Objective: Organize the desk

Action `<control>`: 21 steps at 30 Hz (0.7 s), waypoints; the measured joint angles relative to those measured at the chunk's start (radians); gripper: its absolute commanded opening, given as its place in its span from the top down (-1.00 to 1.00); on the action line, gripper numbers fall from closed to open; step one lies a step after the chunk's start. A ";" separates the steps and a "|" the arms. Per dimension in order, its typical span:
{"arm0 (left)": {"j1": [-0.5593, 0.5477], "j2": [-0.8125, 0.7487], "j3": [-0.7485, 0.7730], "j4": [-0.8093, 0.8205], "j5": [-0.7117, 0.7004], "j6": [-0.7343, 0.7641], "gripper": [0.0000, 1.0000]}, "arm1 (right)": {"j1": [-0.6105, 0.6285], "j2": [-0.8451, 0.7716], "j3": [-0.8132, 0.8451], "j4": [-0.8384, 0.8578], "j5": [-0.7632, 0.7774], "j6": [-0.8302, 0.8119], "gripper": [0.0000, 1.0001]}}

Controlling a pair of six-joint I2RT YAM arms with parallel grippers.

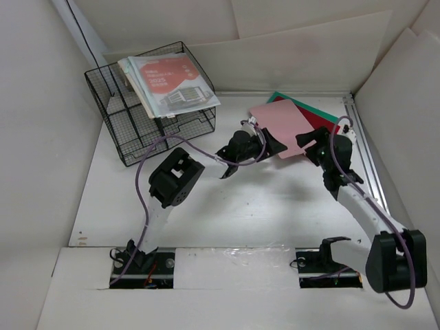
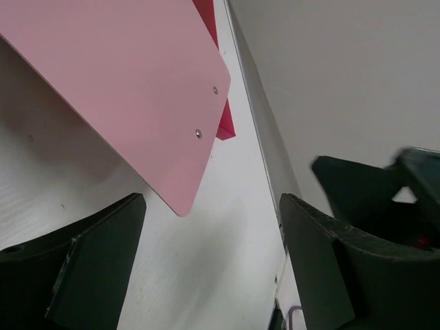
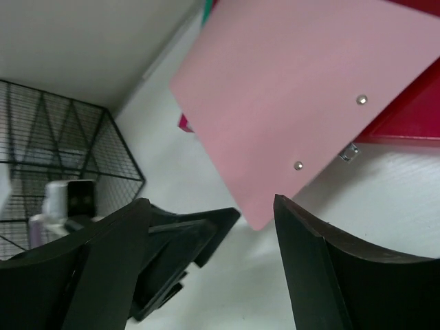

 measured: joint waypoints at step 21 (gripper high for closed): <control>-0.039 0.241 0.323 -0.128 -0.035 -0.092 1.00 | -0.006 -0.169 0.001 -0.087 0.018 -0.030 -0.54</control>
